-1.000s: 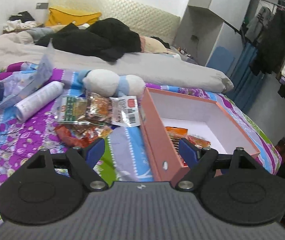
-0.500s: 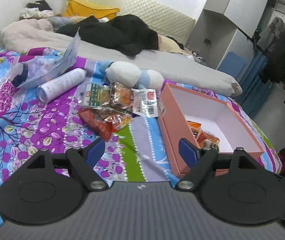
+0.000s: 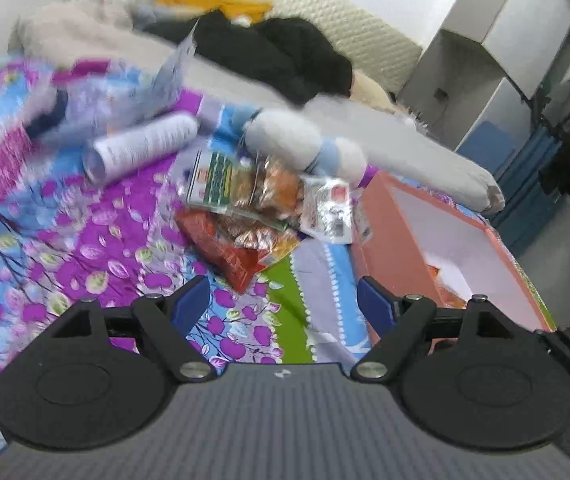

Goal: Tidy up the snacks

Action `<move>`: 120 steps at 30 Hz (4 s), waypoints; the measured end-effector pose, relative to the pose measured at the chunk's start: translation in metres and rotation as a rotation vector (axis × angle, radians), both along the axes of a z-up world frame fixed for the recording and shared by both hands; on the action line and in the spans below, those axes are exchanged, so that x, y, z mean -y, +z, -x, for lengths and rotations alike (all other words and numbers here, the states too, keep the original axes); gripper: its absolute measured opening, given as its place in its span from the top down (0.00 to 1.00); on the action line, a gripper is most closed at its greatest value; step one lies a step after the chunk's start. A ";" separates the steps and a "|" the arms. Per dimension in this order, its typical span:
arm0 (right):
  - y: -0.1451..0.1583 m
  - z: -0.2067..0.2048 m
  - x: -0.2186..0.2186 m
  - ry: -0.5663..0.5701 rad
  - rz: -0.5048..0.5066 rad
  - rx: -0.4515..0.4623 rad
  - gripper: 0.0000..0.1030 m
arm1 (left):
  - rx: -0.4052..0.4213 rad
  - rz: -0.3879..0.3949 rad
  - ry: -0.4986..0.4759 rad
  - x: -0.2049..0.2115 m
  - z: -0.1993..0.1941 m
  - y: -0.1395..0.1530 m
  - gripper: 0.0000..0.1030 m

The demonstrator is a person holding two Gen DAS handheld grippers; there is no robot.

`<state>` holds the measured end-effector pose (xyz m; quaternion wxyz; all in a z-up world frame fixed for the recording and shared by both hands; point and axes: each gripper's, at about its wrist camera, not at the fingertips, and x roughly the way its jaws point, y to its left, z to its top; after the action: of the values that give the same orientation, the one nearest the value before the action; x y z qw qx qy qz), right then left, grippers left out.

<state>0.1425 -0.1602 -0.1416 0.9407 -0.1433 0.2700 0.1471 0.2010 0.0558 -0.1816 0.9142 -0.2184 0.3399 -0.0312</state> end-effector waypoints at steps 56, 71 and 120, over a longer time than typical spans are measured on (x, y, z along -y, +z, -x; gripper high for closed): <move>-0.122 -0.180 -0.120 0.089 0.427 0.051 0.97 | -0.062 0.400 0.088 -0.093 -0.117 -0.131 0.69; -0.081 -0.089 -0.107 0.161 0.388 0.053 0.97 | -0.032 0.374 0.087 -0.093 -0.046 -0.097 0.70; -0.112 -0.065 -0.127 0.151 0.500 0.049 0.97 | -0.146 0.390 0.160 -0.105 -0.050 -0.123 0.66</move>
<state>0.2077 -0.0328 -0.2540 0.8688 -0.3944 0.2635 0.1419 0.2515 0.1609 -0.3044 0.8272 -0.4190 0.3743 -0.0079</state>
